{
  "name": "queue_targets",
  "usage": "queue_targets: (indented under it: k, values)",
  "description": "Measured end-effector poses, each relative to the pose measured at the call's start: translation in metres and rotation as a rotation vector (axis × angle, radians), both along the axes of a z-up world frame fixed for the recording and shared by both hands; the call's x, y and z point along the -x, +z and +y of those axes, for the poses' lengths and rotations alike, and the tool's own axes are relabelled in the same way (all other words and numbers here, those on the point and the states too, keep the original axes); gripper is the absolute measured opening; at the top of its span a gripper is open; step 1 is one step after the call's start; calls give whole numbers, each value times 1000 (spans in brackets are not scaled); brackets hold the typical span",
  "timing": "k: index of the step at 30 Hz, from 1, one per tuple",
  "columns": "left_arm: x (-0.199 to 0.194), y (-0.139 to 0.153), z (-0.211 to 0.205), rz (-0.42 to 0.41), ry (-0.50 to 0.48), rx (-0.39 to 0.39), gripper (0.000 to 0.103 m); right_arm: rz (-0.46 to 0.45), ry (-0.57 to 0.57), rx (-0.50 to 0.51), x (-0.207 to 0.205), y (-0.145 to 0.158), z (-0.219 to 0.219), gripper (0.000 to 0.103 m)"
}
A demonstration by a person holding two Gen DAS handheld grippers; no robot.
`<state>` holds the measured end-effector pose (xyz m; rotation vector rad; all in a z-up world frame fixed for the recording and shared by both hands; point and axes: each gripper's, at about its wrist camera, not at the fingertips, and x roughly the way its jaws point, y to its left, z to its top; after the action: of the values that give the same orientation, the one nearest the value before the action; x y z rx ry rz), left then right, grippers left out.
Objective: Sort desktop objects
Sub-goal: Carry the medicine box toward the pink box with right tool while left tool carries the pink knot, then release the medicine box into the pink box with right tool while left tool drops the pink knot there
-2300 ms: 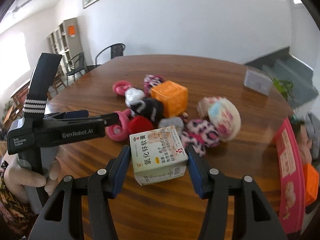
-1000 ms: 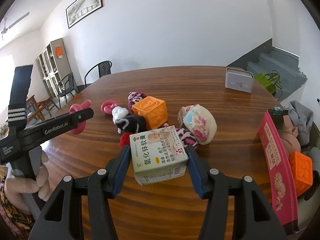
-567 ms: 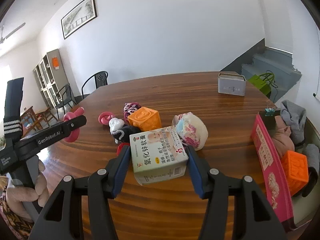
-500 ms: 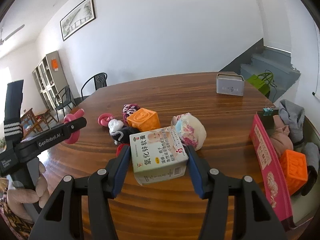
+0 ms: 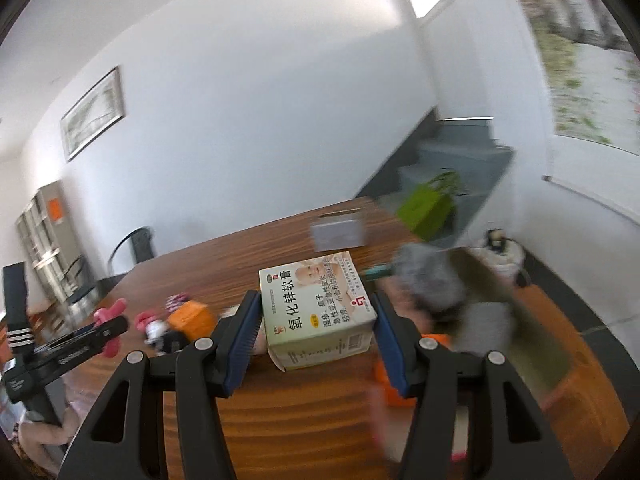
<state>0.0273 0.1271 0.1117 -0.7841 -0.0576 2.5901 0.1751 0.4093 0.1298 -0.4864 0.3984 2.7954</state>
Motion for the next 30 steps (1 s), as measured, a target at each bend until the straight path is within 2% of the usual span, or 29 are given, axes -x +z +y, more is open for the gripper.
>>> queue_targets:
  k: [4,8,19,24,30]
  values:
    - [-12,9,29,8,-76,-1,54,-21,-103,1,-22,-5,38,60]
    - [-22,15,53,14,-131,6,54,-50,-155,33,-29,-17,66,60]
    - [-34,17,107,7,-219,32,54,-88,-179,72,-21,-43,96,61]
    - [-40,20,139,17,-274,49,54,-33,-211,111,-28,-49,104,61]
    - [-43,22,178,3,-355,43,54,43,-345,21,-46,-40,99,65]
